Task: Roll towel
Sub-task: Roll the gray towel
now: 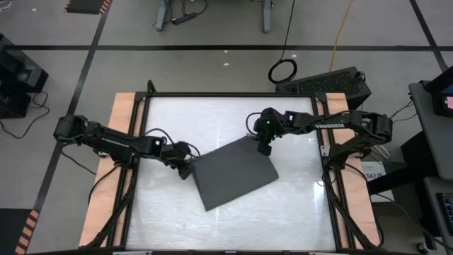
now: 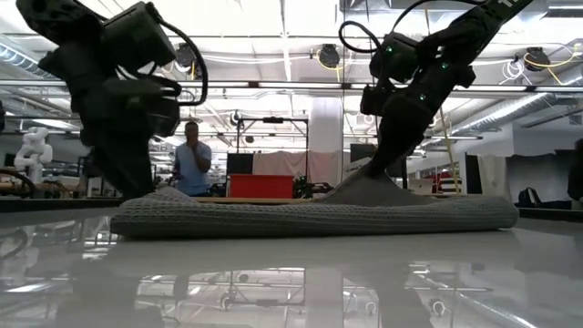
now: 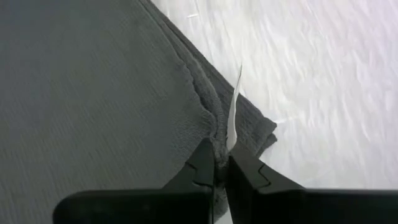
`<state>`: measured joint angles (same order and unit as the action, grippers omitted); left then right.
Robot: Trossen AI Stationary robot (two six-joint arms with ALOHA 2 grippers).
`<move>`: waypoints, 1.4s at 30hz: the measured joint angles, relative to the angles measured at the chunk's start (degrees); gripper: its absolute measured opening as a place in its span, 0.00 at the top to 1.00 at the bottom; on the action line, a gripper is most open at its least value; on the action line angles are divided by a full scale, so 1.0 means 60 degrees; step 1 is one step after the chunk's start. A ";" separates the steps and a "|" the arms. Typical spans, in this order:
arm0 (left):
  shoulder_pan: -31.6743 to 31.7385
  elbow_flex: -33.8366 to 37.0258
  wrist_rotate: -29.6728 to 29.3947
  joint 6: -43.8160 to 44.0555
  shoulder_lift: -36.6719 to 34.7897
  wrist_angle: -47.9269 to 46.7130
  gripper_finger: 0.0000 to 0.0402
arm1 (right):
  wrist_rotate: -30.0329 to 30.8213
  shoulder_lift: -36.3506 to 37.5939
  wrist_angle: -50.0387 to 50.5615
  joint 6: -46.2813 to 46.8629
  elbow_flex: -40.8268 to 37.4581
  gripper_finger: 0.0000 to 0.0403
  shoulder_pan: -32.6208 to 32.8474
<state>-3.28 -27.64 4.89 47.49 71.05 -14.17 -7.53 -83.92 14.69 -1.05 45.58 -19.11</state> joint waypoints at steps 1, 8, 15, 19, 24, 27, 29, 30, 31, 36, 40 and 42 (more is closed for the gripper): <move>0.0007 0.0000 0.0027 0.0426 -0.0187 -0.0030 0.61 | -0.0001 0.0000 0.0000 0.0076 0.0000 0.97 0.0001; 0.0069 -0.0011 -0.1301 0.2676 -0.0866 -0.0487 0.61 | -0.0007 0.0000 -0.0006 0.0132 0.0000 0.97 0.0011; 0.0953 -0.0007 -0.0872 0.3257 -0.0773 -0.0646 0.61 | -0.0043 0.0000 -0.0016 0.0134 0.0000 0.97 0.0011; 0.1387 -0.0007 -0.0326 0.2978 -0.0776 -0.0066 0.61 | -0.0040 0.0000 -0.0032 0.0134 0.0000 0.97 0.0011; 0.1659 -0.0005 0.0240 0.2329 -0.0549 -0.0246 0.60 | -0.0043 0.0000 -0.0064 0.0128 0.0000 0.97 0.0015; 0.1826 -0.0004 0.0565 0.2024 -0.0352 -0.0081 0.57 | -0.0040 0.0000 -0.0064 0.0123 0.0000 0.97 0.0015; 0.1886 -0.0004 0.0658 0.1987 -0.0209 -0.0006 0.54 | -0.0040 0.0000 -0.0076 0.0119 0.0000 0.97 0.0015; 0.1896 -0.0004 0.0648 0.1987 -0.0144 0.0089 0.53 | -0.0040 0.0000 -0.0078 0.0116 0.0000 0.97 0.0015; 0.1903 -0.0004 0.0647 0.1969 -0.0085 0.0243 0.52 | -0.0040 0.0000 -0.0080 0.0116 0.0000 0.97 0.0015; 0.1918 -0.0004 0.1049 0.1677 0.0183 0.0571 0.55 | -0.0040 0.0000 -0.0137 0.0101 0.0000 0.97 0.0015; 0.1890 -0.0004 0.1151 0.1226 0.0309 0.0571 0.69 | -0.0036 0.0000 -0.0213 0.0101 0.0000 0.97 0.0015; 0.1890 -0.0004 0.1148 0.1105 0.0326 0.0573 0.79 | -0.0036 0.0000 -0.0228 0.0109 0.0000 0.97 0.0015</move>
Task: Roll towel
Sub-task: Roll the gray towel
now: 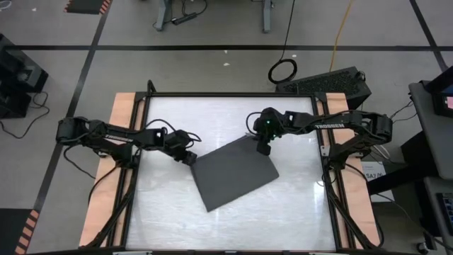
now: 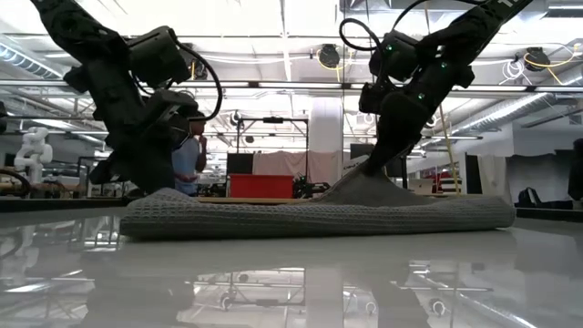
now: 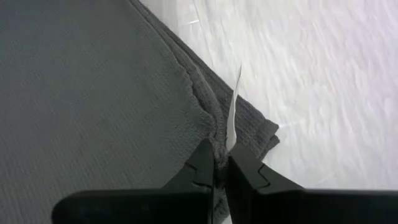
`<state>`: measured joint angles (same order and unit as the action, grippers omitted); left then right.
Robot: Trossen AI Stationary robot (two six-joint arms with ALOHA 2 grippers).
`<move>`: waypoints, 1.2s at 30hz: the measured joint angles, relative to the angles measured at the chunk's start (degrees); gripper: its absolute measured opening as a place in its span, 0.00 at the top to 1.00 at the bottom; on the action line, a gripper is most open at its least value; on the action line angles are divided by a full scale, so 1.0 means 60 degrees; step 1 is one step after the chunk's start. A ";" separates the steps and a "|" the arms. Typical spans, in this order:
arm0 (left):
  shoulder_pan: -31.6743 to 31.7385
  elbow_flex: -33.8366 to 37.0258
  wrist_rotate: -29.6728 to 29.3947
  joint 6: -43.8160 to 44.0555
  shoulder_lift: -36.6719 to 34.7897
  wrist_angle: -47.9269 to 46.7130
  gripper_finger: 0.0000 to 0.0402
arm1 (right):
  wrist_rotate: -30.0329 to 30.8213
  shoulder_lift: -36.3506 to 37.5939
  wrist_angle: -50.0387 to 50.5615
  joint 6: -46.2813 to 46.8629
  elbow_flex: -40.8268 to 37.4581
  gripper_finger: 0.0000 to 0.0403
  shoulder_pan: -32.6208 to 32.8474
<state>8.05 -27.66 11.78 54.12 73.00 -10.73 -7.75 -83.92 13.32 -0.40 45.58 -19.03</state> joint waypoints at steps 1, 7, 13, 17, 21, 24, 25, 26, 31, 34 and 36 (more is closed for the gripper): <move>0.0002 0.0000 -0.0002 -0.0008 0.0002 0.0003 0.84 | 0.0000 0.0000 -0.0001 0.0018 0.0000 0.97 0.0000; 0.0029 -0.0063 0.0639 -0.0006 -0.0307 0.0181 0.97 | 0.0000 0.0000 0.0015 0.0312 0.0000 0.97 0.0000; 0.0029 -0.0298 0.0859 0.0325 -0.0984 -0.0135 0.99 | -0.0005 0.0000 0.0018 0.0370 0.0000 0.97 0.0000; 0.0029 -0.0299 0.0734 0.0182 -0.1249 -0.0645 0.94 | -0.0007 0.0000 0.0022 0.0353 0.0000 0.97 0.0000; 0.0029 -0.0295 0.0811 -0.0368 -0.1248 -0.0932 0.89 | -0.0007 0.0000 0.0017 0.0353 0.0000 0.97 0.0000; 0.0029 -0.0295 0.0862 -0.0338 -0.1251 -0.0912 0.90 | -0.0007 0.0000 0.0015 0.0358 0.0000 0.97 0.0000; 0.0029 -0.0295 0.0858 -0.0338 -0.1248 -0.0905 0.90 | -0.0007 0.0000 0.0015 0.0379 0.0000 0.97 0.0000; 0.0029 -0.0295 0.0858 -0.0338 -0.1251 -0.0898 0.90 | -0.0007 0.0000 0.0011 0.0379 0.0000 0.97 0.0000; 0.0029 -0.0295 0.0785 -0.0475 -0.1251 -0.1050 0.89 | -0.0067 0.0000 -0.0130 0.0381 0.0000 0.97 -0.0004; 0.0029 -0.0295 0.1044 -0.0584 -0.1251 -0.1050 0.96 | -0.0283 0.0000 -0.0407 0.0440 0.0000 0.97 -0.0004; 0.0029 -0.0295 0.1314 -0.0583 -0.1251 -0.1051 0.99 | -0.0254 0.0000 -0.0444 0.0520 0.0000 0.97 -0.0001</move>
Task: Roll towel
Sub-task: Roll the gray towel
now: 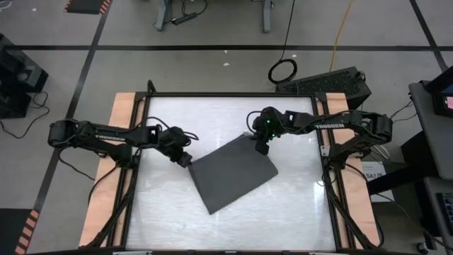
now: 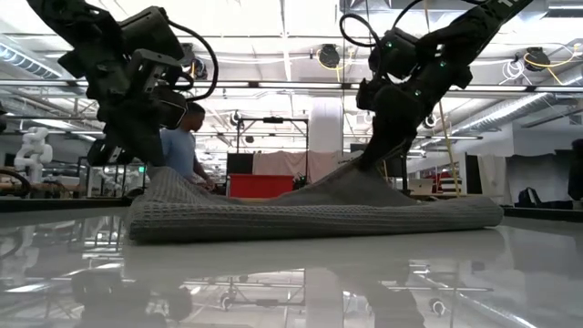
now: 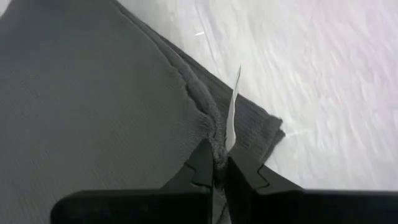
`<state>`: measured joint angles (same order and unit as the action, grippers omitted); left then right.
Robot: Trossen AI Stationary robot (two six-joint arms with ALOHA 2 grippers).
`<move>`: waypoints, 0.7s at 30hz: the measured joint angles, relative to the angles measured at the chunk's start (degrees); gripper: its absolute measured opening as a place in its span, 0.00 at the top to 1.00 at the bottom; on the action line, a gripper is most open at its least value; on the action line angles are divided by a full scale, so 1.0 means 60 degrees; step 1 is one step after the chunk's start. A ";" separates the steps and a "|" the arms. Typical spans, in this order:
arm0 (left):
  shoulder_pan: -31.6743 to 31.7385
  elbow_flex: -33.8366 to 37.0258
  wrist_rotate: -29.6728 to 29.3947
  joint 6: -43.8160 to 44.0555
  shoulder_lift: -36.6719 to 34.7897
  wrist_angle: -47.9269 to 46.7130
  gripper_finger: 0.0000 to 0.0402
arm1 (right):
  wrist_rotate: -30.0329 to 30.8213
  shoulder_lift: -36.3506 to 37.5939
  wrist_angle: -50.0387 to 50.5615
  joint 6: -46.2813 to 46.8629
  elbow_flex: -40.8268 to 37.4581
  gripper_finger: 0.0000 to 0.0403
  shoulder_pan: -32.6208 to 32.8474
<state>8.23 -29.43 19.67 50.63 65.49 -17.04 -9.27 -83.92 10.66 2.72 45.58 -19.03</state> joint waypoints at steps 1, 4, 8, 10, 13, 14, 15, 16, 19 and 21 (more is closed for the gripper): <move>0.0000 0.0000 0.0096 0.0012 0.0000 -0.0004 0.99 | 0.0008 0.0000 0.0018 0.0005 0.0000 0.97 -0.0007; 0.0000 0.0000 0.0257 0.0258 -0.0173 -0.0045 0.99 | 0.0014 0.0000 0.0011 0.0026 0.0000 0.97 -0.0018; 0.0000 -0.0141 0.0305 0.0549 -0.0630 -0.0065 0.99 | -0.0068 0.0000 0.0032 0.0190 0.0000 0.97 -0.0018; 0.0000 -0.0204 0.0433 0.0697 -0.0897 -0.0062 0.99 | -0.0237 0.0000 0.0024 0.0190 0.0000 0.97 -0.0018; -0.0045 -0.0200 0.0459 0.0629 -0.1042 -0.0891 0.99 | -0.0236 0.0000 -0.0085 0.0187 0.0000 0.97 -0.0018; -0.0068 -0.0200 0.0448 0.0464 -0.1031 -0.1218 1.00 | -0.0229 0.0000 -0.0142 0.0187 0.0000 0.97 -0.0023; -0.0077 -0.0197 0.0438 0.0262 -0.0989 -0.1488 1.00 | -0.0203 0.0000 -0.0224 0.0174 0.0000 0.97 -0.0026; -0.0080 -0.0194 0.0418 0.0068 -0.0917 -0.1667 1.00 | -0.0186 0.0000 -0.0320 0.0097 0.0000 0.97 -0.0029; -0.0073 -0.0186 0.0212 -0.0299 -0.0737 -0.1771 1.00 | -0.0183 -0.0030 -0.0470 -0.0112 0.0000 0.97 -0.0029; -0.0062 -0.0186 0.0202 -0.0349 -0.0642 -0.1622 1.00 | -0.0175 -0.0071 -0.0448 -0.0096 0.0000 0.97 -0.0029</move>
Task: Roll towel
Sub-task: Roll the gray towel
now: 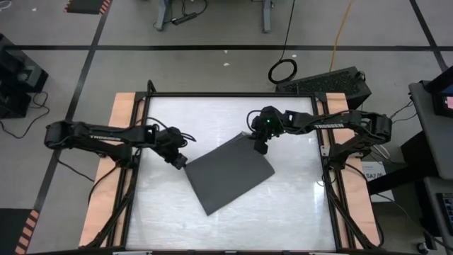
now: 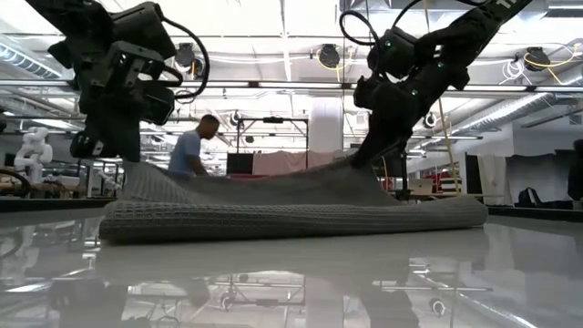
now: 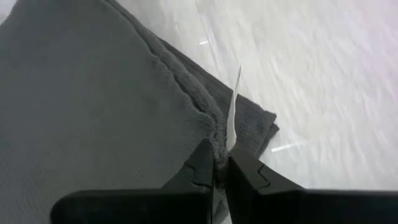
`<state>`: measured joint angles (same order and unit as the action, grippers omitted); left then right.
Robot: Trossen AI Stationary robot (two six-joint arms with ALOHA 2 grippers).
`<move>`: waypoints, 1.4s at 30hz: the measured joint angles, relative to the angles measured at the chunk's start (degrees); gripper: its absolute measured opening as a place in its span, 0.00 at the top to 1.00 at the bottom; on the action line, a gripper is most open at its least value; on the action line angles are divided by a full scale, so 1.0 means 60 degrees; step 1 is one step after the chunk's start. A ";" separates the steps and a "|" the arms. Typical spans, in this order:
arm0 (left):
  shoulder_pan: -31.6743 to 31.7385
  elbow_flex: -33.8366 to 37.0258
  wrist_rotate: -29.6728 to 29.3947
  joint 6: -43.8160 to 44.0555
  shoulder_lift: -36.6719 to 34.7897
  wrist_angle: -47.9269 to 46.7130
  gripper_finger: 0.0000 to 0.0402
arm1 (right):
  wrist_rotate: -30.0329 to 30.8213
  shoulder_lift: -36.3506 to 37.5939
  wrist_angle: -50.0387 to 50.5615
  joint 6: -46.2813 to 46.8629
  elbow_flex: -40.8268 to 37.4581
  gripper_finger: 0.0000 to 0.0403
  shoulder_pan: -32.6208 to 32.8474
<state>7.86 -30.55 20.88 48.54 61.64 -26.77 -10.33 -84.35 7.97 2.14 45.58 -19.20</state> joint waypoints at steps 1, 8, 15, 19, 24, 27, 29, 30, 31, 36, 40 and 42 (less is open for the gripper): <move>0.0000 0.0000 -0.0007 0.0003 0.0053 0.0004 1.00 | 0.0017 -0.0005 0.0011 0.0021 0.0000 0.96 0.0000; 0.0000 0.0000 -0.0037 0.0032 0.0326 0.0041 1.00 | 0.0266 0.0002 -0.0628 0.0443 0.0072 0.78 -0.0041; 0.0000 0.0000 -0.0066 0.0028 0.0465 0.0044 1.00 | 0.0458 0.0096 0.0003 0.0754 0.0127 0.59 -0.0203; 0.0000 0.0000 -0.0183 0.0079 0.0468 0.0043 1.00 | -0.0003 0.0252 0.0597 0.0905 0.0127 0.60 -0.0146; -0.0004 0.0000 -0.0254 0.0061 0.0468 0.0037 1.00 | -0.0061 -0.0147 0.0381 0.0475 0.0127 0.77 0.0018; -0.0004 0.0000 -0.0268 0.0019 0.0468 0.0019 1.00 | 0.0040 -0.0670 -0.0213 0.0484 0.0127 0.92 -0.0121; -0.0001 0.0000 -0.0273 -0.0020 0.0468 0.0014 1.00 | 0.0205 -0.1019 -0.0688 0.0551 0.0127 0.98 -0.0186; -0.0004 0.0000 -0.0273 -0.0051 0.0468 0.0007 1.00 | 0.0398 -0.1185 -0.0757 0.0656 0.0127 0.98 -0.0193; -0.0001 0.0000 -0.0273 -0.0079 0.0468 0.0004 1.00 | 0.0502 -0.1372 -0.0797 0.0744 0.0125 0.97 -0.0210; -0.0004 0.0000 -0.0276 -0.0157 0.0468 -0.0099 1.00 | 0.0403 -0.2137 -0.1334 0.0818 0.0124 0.98 -0.0244; -0.0003 0.0000 -0.0289 -0.0162 0.0468 -0.0159 0.99 | 0.0414 -0.2571 -0.1661 0.0894 0.0124 0.99 -0.0244; -0.0002 0.0000 -0.0322 -0.0161 0.0468 -0.0183 0.97 | 0.0419 -0.2602 -0.1777 0.1051 0.0124 0.99 -0.0283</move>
<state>7.85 -30.55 18.95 47.57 64.45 -27.86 -7.82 -99.96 -2.69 8.45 46.33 -20.90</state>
